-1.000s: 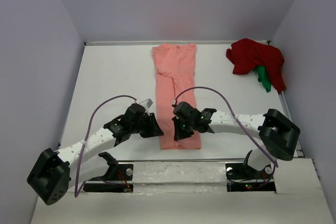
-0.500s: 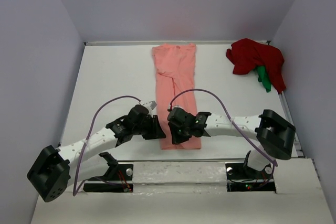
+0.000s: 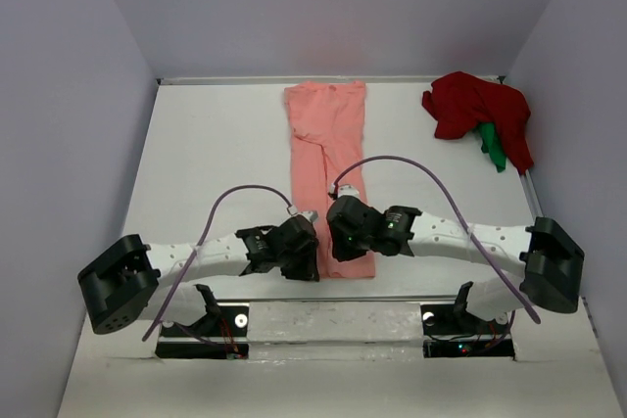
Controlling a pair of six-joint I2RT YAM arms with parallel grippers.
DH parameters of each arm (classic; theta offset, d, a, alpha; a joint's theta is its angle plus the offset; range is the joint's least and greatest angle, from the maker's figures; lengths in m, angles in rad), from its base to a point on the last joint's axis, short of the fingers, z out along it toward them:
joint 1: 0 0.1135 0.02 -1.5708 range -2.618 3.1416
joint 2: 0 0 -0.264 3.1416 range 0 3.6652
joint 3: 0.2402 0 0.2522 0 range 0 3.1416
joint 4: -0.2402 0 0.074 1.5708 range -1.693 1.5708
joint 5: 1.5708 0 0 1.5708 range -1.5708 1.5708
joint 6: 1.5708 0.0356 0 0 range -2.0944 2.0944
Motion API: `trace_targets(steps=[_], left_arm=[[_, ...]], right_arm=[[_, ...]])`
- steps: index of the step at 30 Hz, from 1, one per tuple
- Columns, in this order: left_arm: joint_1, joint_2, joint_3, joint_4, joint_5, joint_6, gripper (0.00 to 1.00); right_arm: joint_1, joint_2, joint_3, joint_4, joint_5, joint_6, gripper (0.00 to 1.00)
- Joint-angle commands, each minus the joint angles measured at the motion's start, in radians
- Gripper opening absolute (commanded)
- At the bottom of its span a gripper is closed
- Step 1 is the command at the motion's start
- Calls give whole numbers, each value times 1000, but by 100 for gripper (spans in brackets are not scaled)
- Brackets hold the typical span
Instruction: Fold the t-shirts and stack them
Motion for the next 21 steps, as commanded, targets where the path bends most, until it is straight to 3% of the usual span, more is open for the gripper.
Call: trace_targets(steps=[1,12,14,15,16,21], left_arm=[[-66,51,84,-76,-131,-66,33],[-80,-63,133,-152,-246,-89,34],[-79,-66,136,-178,-253,-88,34],[-79,-67,133,-185,-258,-91,35],[-79,-67,132,-201,-262,-94,36],[-62,-66,89,-212,-264,-118,39]], right_arm=[[10,-67,-18,-15,44,17,26],[10,-83,-108,-35,99,116,28],[10,-87,-134,-35,118,145,39],[10,-89,-143,-32,119,156,52],[10,-100,-150,-35,119,164,56],[-2,-179,-208,-47,146,204,63]])
